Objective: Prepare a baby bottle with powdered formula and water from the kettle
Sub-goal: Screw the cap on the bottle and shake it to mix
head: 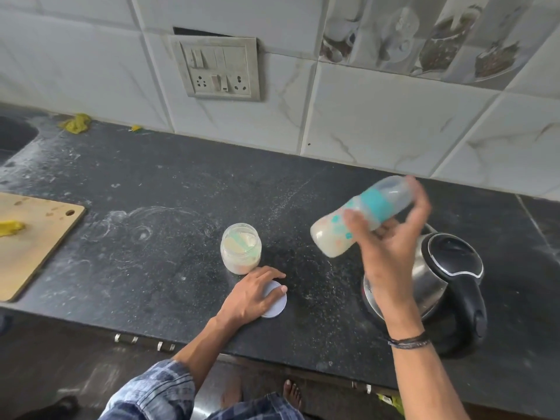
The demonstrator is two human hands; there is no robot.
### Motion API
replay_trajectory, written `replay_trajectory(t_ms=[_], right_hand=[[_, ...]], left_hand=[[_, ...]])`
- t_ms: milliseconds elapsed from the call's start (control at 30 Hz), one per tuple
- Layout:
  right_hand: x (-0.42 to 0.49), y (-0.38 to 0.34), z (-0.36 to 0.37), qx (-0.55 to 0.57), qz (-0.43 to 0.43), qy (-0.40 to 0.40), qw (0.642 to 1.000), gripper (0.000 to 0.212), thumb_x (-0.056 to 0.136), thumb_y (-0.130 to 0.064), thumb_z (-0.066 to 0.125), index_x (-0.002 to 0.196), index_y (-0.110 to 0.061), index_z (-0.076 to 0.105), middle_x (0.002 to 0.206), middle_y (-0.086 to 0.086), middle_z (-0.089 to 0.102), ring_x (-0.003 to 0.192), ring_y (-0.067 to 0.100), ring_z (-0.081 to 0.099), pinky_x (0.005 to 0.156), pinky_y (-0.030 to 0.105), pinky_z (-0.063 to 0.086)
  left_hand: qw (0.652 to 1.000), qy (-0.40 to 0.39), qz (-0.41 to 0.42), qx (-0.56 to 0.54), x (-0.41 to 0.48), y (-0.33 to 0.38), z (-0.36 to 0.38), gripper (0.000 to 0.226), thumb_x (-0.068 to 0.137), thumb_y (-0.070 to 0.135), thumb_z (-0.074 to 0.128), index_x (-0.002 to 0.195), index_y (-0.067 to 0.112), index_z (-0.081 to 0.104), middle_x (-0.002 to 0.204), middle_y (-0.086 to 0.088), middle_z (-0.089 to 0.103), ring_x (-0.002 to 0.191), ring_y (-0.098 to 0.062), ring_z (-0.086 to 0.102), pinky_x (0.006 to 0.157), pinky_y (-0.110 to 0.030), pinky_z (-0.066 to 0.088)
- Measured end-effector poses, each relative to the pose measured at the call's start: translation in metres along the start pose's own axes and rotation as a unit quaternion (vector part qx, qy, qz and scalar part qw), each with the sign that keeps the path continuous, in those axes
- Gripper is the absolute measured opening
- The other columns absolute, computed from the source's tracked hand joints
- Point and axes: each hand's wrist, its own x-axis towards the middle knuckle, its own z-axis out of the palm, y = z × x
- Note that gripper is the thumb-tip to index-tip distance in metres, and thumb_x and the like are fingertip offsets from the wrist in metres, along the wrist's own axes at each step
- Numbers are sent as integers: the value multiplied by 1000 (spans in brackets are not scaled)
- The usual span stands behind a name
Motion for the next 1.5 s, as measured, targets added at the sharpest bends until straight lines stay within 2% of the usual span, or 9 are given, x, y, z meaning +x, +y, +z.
replay_trajectory(t_ms=[100,267,433,567,733,867,1033,1367,1500], right_hand=[[4,-1,1,69,-35,116,990,91,87,-26,88,153,-31,27,149,11,53,118,22,70,94,52,60],[1,3,4,0,21,7,1000,84,82,-11,88,146,-34,38,130,5,65,101,17,74,85,34,61],[1,1,3,61,-22,110,992,89,90,-18,85,155,-28,24,152,14,49,119,19,69,100,57,57],[-6,0,5,-18,8,-14,1000,86,84,-11,88,148,-36,35,126,-15,68,104,17,74,87,32,61],[-2,-5,8,47,-45,100,993,88,91,-12,83,154,-24,23,148,5,52,117,17,69,96,45,59],[-7,-1,8,-18,22,-30,999,88,82,-10,89,149,-34,36,127,-6,66,103,18,74,86,33,61],[-5,1,8,24,-45,71,996,92,91,-15,83,157,-20,18,127,-20,70,107,10,73,88,31,61],[5,-7,3,27,-99,91,991,87,91,-10,83,153,-24,25,142,-3,57,114,15,70,92,30,59],[-2,3,4,-76,6,-57,995,91,80,-14,92,148,-40,38,128,-14,66,104,19,75,86,35,61]], left_hand=[[1000,3,0,2,1,1,0,38,100,58,51,123,31,64,125,20,60,118,3,51,100,-20,40],[1000,0,0,-2,-1,0,0,37,99,56,53,124,30,64,125,19,60,118,4,51,100,-20,40],[1000,-1,-4,-3,0,2,-1,36,100,53,54,124,28,64,125,17,61,118,1,53,100,-24,42],[1000,-4,-1,-4,-1,1,-2,36,100,52,56,125,28,65,125,16,61,118,1,53,101,-23,43],[1000,-2,-6,2,0,3,-2,35,100,53,54,124,29,64,125,18,61,117,3,52,98,-18,40],[1000,-2,-2,1,-1,0,-1,36,100,53,54,124,29,64,125,19,61,118,4,51,99,-18,40],[1000,0,-3,10,0,1,-1,37,100,57,52,123,31,64,125,20,60,117,6,50,97,-11,35],[1000,4,0,12,0,-2,1,36,100,56,54,124,30,64,126,20,60,119,6,50,98,-5,30],[1000,-1,2,9,0,-3,0,35,100,55,54,124,31,64,125,21,59,119,6,50,98,-9,33]])
